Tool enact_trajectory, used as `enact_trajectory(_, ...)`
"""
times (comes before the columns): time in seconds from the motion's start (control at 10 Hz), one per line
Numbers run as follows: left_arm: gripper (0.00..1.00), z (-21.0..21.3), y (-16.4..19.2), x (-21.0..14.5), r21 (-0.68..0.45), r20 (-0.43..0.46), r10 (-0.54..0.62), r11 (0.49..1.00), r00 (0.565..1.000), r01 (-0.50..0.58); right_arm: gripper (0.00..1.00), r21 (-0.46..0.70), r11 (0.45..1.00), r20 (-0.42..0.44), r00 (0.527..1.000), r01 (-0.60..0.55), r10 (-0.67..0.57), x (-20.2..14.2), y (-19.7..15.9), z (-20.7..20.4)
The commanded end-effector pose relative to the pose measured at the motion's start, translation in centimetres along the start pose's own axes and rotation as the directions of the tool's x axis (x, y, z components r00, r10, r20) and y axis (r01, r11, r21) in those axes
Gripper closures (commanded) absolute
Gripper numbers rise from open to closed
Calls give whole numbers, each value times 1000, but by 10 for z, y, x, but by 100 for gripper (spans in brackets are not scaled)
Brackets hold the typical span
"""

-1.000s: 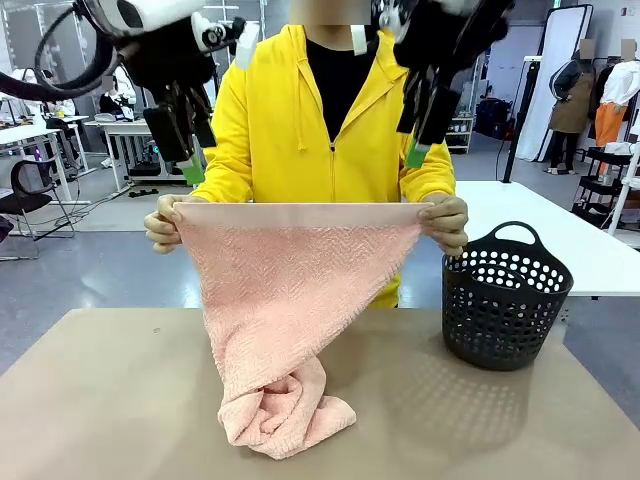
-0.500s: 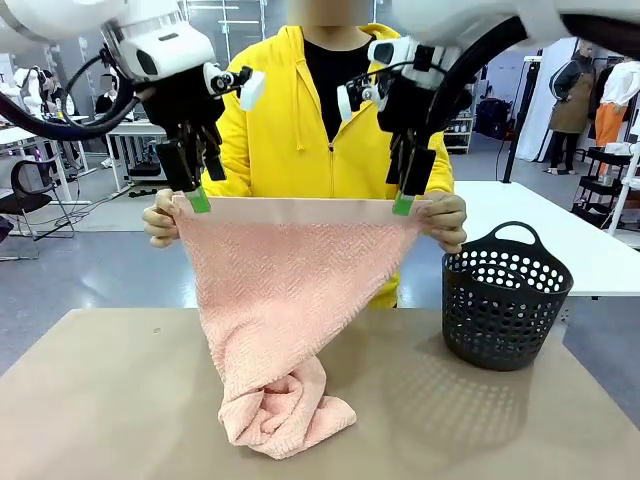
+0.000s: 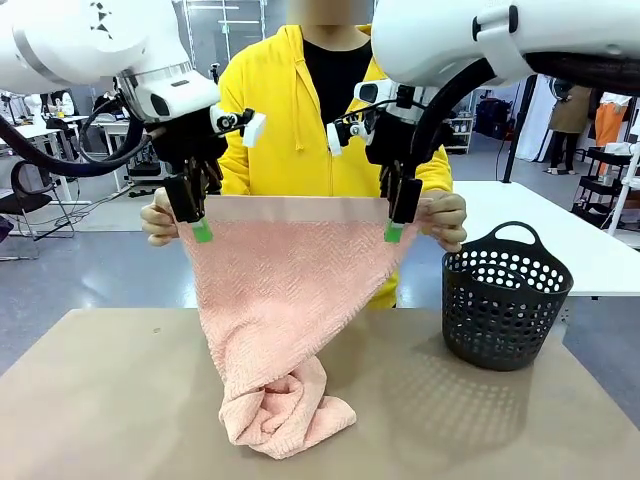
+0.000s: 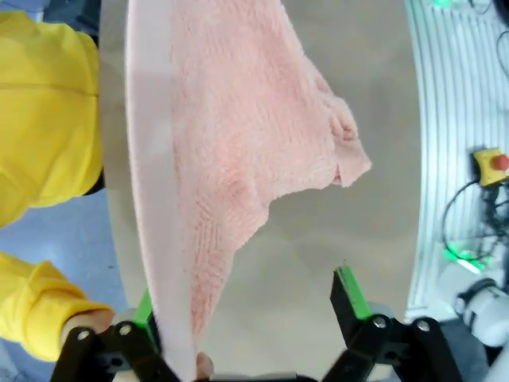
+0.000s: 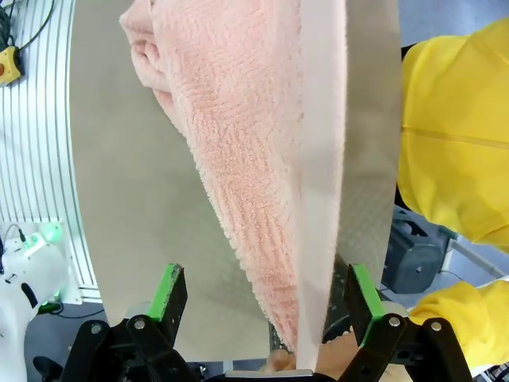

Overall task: Fold the towel.
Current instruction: Grab the top end of the 100 cm Hotel Towel extended by the human.

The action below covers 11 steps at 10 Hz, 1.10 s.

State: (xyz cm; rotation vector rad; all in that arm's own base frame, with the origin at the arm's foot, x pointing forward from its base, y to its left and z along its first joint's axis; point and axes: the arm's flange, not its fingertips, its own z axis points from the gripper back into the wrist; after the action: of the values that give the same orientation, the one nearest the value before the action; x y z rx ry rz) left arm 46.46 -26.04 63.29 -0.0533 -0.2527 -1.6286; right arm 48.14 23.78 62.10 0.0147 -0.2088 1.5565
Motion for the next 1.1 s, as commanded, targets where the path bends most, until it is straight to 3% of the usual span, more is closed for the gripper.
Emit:
enact_trajectory(0.0,0,-8,1,-5,25,23,25,999,999,-25,0,31,999,11,1000,-29,29,-7,2,-9)
enact_trajectory(0.1,0,-10,3,-7,30,22,36,999,999,-37,0,30,999,10,1000,-30,29,-7,3,-12)
enact_trajectory(0.2,15,-10,6,-9,40,12,53,998,999,-53,31,20,999,6,1000,-29,29,-6,4,-13)
enact_trajectory(0.3,60,-8,8,-11,51,10,100,994,995,-101,60,10,999,5,1000,-31,31,-6,4,-12)
enact_trajectory(0.4,75,-7,9,-11,55,25,83,995,996,-84,91,7,999,0,999,-33,33,-6,3,-12)
enact_trajectory(0.5,100,-6,9,-11,58,31,82,995,996,-84,100,9,999,0,999,-32,32,-5,3,-13)
enact_trajectory(1.0,100,-13,8,-12,51,12,73,996,997,-73,100,11,999,7,999,-35,35,-2,2,-13)
